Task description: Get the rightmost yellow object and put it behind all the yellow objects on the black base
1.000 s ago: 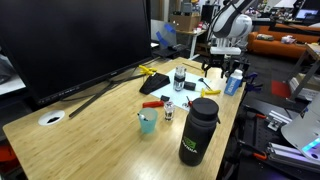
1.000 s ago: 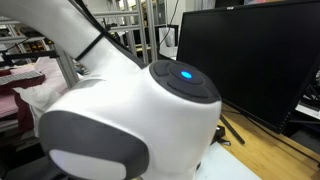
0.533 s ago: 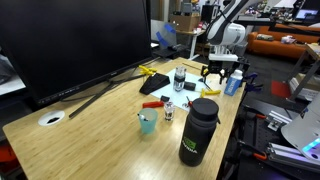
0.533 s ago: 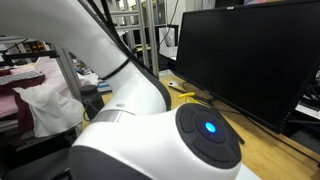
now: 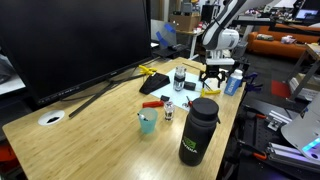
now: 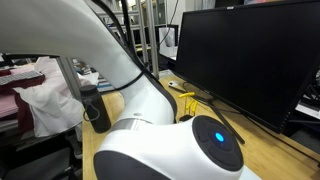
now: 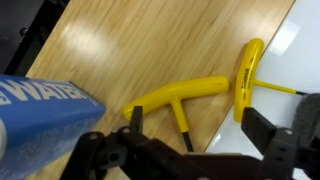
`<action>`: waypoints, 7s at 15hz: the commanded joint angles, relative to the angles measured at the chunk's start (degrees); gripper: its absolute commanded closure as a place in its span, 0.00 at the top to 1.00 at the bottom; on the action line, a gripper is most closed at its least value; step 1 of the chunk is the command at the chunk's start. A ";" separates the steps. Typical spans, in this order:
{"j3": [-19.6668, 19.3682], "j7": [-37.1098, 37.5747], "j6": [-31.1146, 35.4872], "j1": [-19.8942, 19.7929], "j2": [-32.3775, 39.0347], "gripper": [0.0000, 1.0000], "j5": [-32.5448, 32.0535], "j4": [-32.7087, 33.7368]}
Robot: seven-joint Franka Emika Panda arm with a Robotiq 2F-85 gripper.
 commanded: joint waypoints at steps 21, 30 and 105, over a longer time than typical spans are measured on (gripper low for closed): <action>-2.25 -0.72 -1.63 -0.37 4.14 0.74 -3.27 3.38; -1.68 -1.14 -1.80 -0.62 4.58 0.19 -3.17 4.47; 2.65 -10.88 -83.15 -3.56 14.11 0.02 60.11 42.73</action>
